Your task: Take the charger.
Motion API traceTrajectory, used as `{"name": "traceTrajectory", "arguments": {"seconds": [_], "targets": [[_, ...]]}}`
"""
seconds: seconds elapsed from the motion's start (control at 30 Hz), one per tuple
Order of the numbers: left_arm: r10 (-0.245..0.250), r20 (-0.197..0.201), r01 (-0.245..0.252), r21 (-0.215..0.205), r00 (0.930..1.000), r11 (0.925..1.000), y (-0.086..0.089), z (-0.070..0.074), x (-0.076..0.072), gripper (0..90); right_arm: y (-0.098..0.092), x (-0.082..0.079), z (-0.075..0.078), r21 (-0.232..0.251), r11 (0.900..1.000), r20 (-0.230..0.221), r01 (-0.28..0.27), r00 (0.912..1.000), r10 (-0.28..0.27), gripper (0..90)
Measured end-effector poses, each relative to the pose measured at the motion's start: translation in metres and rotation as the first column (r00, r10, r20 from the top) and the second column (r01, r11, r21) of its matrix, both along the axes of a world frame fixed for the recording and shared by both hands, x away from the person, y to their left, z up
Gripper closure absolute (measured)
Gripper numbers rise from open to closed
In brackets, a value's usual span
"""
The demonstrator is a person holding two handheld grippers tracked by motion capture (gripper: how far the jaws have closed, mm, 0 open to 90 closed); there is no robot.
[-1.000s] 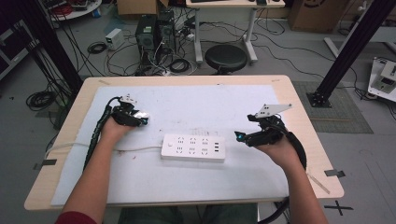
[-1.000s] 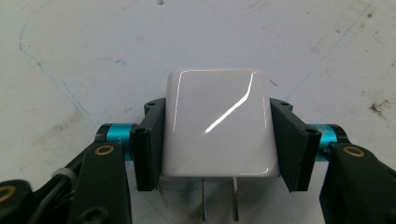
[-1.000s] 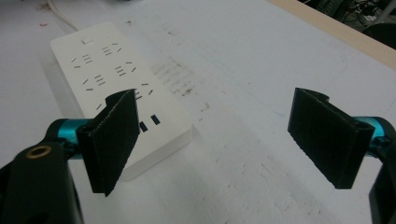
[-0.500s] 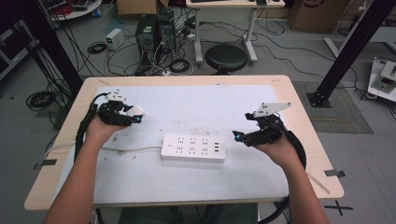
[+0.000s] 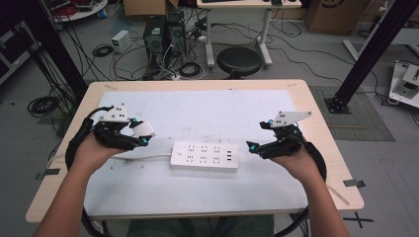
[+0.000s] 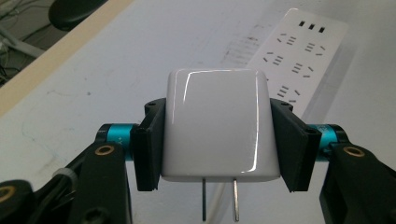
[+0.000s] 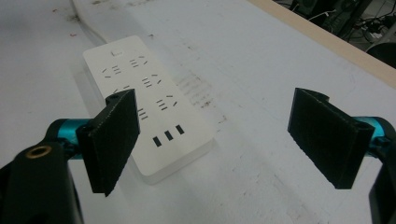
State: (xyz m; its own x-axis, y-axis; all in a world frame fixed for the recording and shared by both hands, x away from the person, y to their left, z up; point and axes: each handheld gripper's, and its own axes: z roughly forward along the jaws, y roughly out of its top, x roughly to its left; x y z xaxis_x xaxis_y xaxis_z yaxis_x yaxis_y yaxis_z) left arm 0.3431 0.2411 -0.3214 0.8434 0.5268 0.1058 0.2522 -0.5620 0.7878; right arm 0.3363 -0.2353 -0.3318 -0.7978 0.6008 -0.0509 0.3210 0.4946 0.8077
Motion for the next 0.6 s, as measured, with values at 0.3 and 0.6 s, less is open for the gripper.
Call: {"name": "traceTrajectory", "arguments": {"seconds": [0.3, 0.6], "targets": [[-0.050, -0.011, 0.050, -0.006, 0.9987, 0.9987, -0.003, -0.006, -0.007, 42.4, 0.006, -0.002, 0.001, 0.017, 1.000, -0.015, -0.005, 0.9999, 0.006, 17.1], [-0.086, -0.013, 0.086, 0.008, 0.9962, 0.9962, -0.014, -0.010, 0.001, 42.4, 0.003, 0.006, 0.002, 0.008, 1.000, -0.026, -0.008, 0.9996, 0.008, 17.1]]}}
